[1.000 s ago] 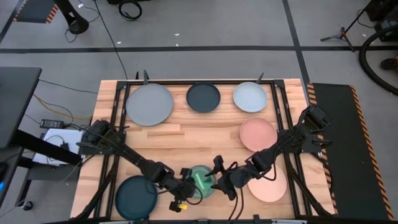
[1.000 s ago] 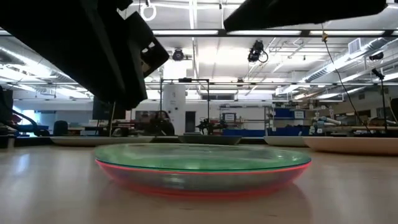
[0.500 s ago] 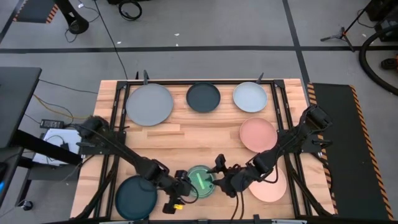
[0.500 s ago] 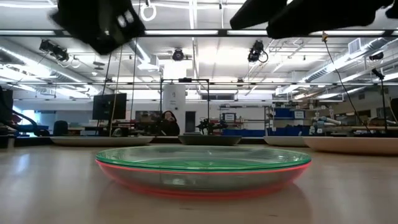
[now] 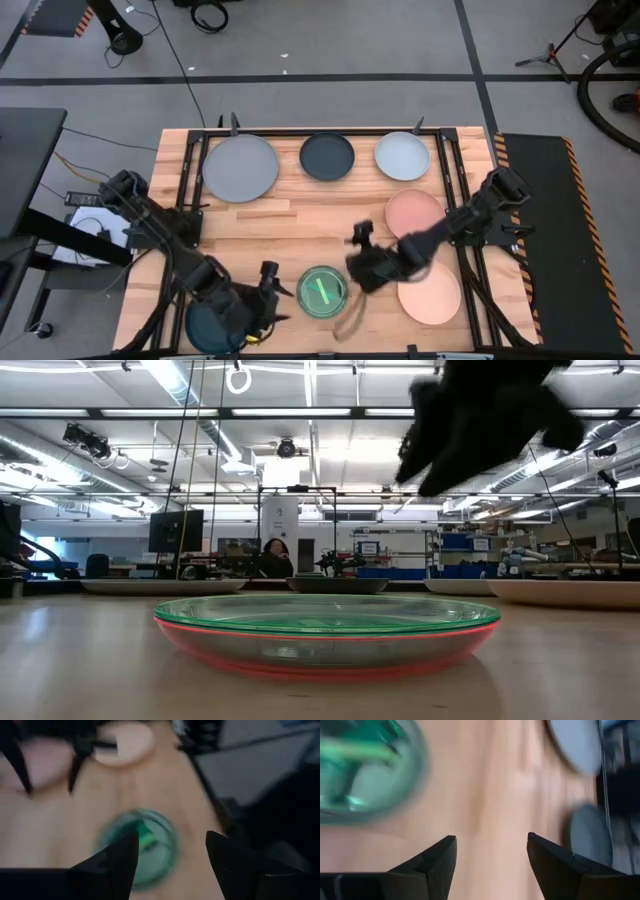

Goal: Stack plastic plates
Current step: Stack the black plate on the light blue plate

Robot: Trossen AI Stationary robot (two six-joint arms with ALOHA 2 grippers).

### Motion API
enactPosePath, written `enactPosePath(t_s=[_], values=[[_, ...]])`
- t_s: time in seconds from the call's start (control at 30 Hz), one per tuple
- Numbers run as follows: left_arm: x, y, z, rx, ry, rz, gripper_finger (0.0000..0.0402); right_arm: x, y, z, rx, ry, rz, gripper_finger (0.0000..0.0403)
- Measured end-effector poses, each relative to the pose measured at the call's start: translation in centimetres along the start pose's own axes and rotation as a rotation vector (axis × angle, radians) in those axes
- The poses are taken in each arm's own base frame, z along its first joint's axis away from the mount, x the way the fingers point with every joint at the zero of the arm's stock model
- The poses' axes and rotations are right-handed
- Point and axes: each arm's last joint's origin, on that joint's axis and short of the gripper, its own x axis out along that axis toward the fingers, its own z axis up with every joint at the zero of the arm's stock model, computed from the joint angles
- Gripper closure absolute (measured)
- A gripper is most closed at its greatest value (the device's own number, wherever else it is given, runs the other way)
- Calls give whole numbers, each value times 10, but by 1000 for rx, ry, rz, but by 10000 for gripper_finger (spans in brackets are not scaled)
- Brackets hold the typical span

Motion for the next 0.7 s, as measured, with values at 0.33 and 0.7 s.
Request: enactPosePath(t_s=[0.33,0.7], values=[[15,21,-23,33,-92,144,186,88,-86,-39,180,22,106,163],[-7,83,-108,-268,-184,188,218,105,-142,-33,343,-186,87,163]])
